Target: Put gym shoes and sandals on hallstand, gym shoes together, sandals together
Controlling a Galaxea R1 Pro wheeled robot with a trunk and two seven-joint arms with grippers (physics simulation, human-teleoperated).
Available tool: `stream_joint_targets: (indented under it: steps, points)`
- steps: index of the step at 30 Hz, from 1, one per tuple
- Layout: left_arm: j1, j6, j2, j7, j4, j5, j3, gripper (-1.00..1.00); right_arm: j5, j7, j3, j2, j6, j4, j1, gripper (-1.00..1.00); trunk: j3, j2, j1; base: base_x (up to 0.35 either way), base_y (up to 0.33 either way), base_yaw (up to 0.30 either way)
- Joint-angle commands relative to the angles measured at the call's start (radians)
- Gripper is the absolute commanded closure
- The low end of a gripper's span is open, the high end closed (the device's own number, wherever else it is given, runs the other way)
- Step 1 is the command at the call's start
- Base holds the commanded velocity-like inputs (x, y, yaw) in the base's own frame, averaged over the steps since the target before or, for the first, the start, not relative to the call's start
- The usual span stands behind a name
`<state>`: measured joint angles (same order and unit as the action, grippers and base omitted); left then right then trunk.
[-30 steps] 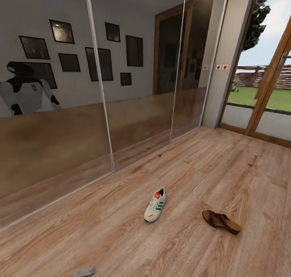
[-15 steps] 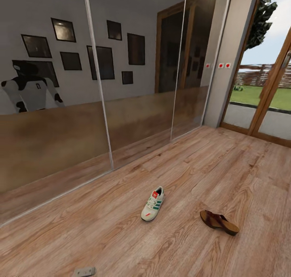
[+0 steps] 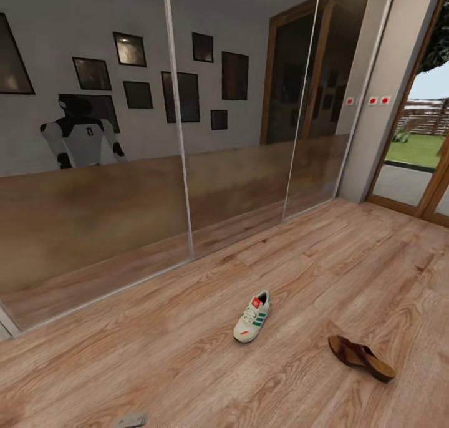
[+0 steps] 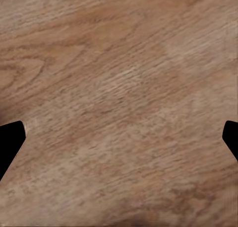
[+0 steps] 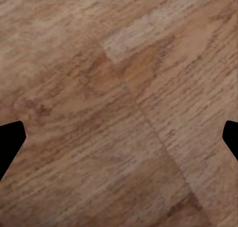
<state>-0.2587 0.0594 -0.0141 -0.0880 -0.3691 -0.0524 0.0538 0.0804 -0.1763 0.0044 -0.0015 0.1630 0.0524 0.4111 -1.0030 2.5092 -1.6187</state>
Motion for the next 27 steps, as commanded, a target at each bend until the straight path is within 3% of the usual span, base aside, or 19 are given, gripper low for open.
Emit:
stream_joint_targets:
  steps: [1,27]
  points:
    - [-0.001,0.003,0.000,-0.001,0.001,-0.006,0.000,-1.00,0.009,-0.005,0.000,0.000,0.006,0.004,0.002,-1.00,-0.001,0.000,0.000,0.000,0.000,0.290]
    - [-0.001,0.003,0.000,-0.001,0.001,-0.006,0.000,-1.00,0.009,-0.005,0.000,0.000,0.006,0.004,0.002,-1.00,-0.001,0.000,0.000,0.000,0.000,0.298]
